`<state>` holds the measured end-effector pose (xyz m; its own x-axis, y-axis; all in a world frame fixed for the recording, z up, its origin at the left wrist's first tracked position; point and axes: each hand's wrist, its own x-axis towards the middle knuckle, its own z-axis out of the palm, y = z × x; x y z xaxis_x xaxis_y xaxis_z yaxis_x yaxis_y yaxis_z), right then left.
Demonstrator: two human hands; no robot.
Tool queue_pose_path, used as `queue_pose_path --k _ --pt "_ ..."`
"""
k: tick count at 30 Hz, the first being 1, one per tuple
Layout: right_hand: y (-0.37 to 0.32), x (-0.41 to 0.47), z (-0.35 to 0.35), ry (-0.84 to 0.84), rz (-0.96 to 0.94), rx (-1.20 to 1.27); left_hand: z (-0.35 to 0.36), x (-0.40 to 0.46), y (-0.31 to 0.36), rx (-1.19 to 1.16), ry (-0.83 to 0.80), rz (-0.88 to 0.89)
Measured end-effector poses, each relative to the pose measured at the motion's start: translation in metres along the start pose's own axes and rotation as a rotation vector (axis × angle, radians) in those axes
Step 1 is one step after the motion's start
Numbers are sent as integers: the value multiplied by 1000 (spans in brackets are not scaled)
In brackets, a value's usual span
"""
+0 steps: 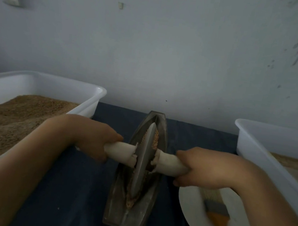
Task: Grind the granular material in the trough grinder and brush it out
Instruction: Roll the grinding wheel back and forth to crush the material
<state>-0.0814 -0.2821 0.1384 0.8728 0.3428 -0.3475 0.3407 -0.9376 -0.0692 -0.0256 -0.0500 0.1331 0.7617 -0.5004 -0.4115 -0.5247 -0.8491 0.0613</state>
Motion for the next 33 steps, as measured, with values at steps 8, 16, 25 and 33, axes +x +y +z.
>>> queue_pose_path --k 8,16,25,33 --pt "15 39 11 279 107 -96 8 30 -6 -25 229 -105" --pt "34 69 32 693 137 -240 27 60 -8 212 760 -165" --pt "16 36 16 292 78 -84 11 26 0 61 278 -118" --pt "0 6 3 57 -3 -14 3 2 1 -2 35 -46"
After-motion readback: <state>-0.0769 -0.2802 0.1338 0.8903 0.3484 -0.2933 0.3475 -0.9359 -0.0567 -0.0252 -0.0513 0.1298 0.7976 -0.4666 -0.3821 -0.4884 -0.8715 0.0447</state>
